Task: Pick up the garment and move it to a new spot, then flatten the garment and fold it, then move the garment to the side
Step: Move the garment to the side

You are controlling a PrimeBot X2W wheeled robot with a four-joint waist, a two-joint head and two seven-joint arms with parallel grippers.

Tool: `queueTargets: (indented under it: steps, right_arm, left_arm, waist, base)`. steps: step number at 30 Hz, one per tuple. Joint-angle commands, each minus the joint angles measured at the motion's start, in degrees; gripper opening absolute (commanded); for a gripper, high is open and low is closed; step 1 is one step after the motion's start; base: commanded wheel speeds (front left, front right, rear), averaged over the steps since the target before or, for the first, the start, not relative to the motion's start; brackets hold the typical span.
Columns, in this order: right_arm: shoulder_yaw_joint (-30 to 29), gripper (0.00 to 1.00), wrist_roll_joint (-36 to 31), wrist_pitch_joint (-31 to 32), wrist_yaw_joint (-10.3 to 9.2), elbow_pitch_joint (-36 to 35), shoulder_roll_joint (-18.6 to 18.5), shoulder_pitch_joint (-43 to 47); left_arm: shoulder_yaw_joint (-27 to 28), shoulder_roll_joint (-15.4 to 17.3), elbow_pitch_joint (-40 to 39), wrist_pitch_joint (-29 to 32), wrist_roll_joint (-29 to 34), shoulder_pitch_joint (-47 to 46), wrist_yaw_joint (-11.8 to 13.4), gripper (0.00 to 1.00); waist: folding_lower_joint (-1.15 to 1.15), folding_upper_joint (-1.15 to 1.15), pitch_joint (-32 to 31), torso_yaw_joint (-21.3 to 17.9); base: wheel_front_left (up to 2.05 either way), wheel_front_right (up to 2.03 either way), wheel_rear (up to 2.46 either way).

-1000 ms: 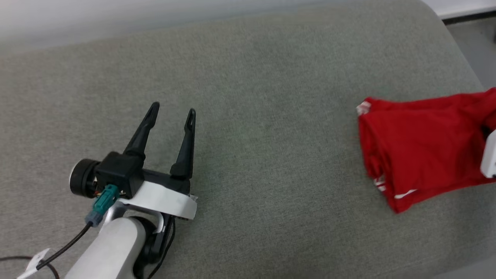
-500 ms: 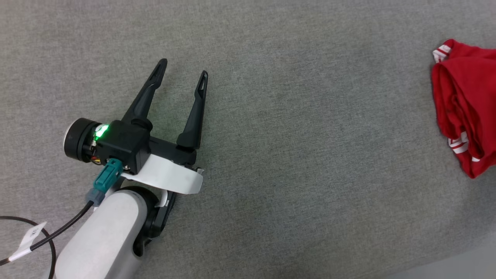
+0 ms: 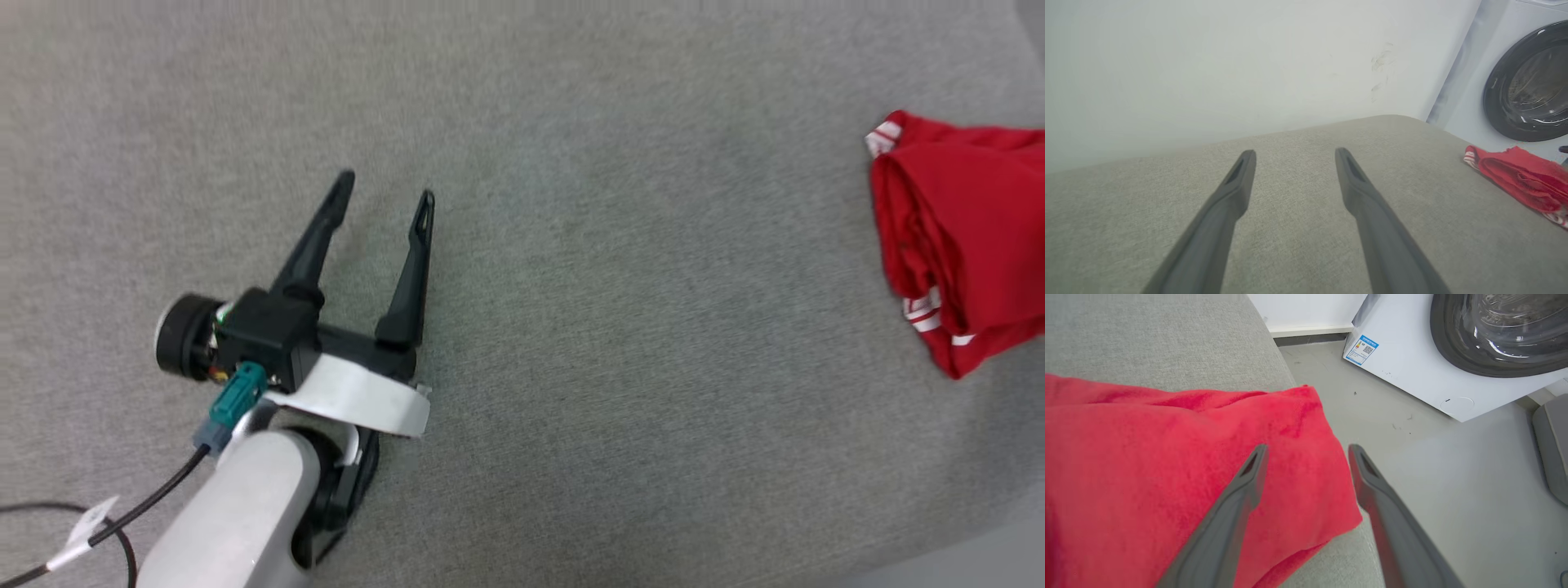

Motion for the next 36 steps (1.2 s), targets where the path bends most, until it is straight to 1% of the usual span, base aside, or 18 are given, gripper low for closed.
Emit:
queueTargets:
  steps: [1,6,13,14,17,22,24,27,29,30,36]
  right_arm:
    - [0.7,1.00,-0.6,-0.6,-0.09,-0.8,1.0,1.9]
    - [3.8,1.00,0.2,-2.0,-0.09,-4.2,3.7,7.0]
    - [9.1,1.00,4.5,-3.6,-0.09,-12.8,8.5,19.3]
    - [9.1,1.00,4.5,-3.6,-0.09,-12.8,8.5,19.3]
    - [11.8,1.00,6.9,-4.3,-0.09,-17.2,10.4,24.4]
    - [17.1,1.00,10.5,-6.0,-0.09,-24.8,12.7,30.5]
    - [19.3,1.00,12.0,-6.3,-0.09,-27.4,13.1,32.0]
    - [21.3,1.00,14.2,-7.0,-0.08,-31.0,13.6,33.8]
    - [22.1,1.00,14.5,-7.7,-0.08,-33.9,13.9,34.9]
    - [22.5,1.00,14.6,-7.9,-0.08,-35.3,14.1,35.8]
    - [22.4,1.00,14.5,-8.6,-0.08,-42.2,15.4,40.4]
  left_arm:
    - [0.1,-0.5,1.1,-0.9,-0.9,2.3,0.4,1.00]
    - [1.0,-1.3,3.1,-2.2,-3.4,8.6,1.9,1.00]
    - [1.8,-2.1,4.2,-3.2,-6.1,16.1,3.8,1.00]
    - [1.8,-2.1,4.2,-3.2,-6.1,16.1,3.8,1.00]
    - [2.2,-2.5,4.6,-3.6,-6.8,18.2,4.3,1.00]
    - [3.6,-2.6,5.7,-4.1,-7.5,20.8,5.2,1.00]
    - [4.5,-2.3,5.9,-4.3,-7.6,22.0,5.7,1.00]
    - [5.9,-1.7,6.2,-4.5,-7.6,23.3,6.2,1.00]
    - [6.8,-1.3,6.3,-4.6,-7.2,24.1,6.5,1.00]
    - [7.1,-1.1,6.3,-4.7,-7.1,24.2,6.4,1.00]
    - [8.2,0.6,7.7,-4.8,-7.4,23.5,3.0,1.00]
  waist:
    - [-0.01,0.00,-5.3,-0.6]
    - [-0.01,0.00,-13.0,-0.1]
    - [-0.01,0.00,-20.8,4.0]
    - [-0.01,0.00,-20.8,4.0]
    - [-0.01,0.00,-22.7,6.1]
    - [-0.01,0.00,-25.0,9.1]
    - [-0.01,0.00,-25.8,9.7]
    - [-0.01,0.00,-26.5,10.8]
    - [-0.01,0.00,-26.7,11.5]
    - [-0.01,0.00,-26.9,11.9]
    - [-0.01,0.00,-27.3,12.6]
  base:
    - [0.00,0.00,0.00]
    - [0.00,0.00,0.00]
    - [0.00,0.00,0.00]
    - [0.00,0.00,0.00]
    - [0.00,0.00,0.00]
    - [0.00,0.00,0.00]
    - [0.00,0.00,0.00]
    - [0.00,0.00,0.00]
    - [0.00,0.00,0.00]
    - [0.00,0.00,0.00]
    - [0.00,0.00,0.00]
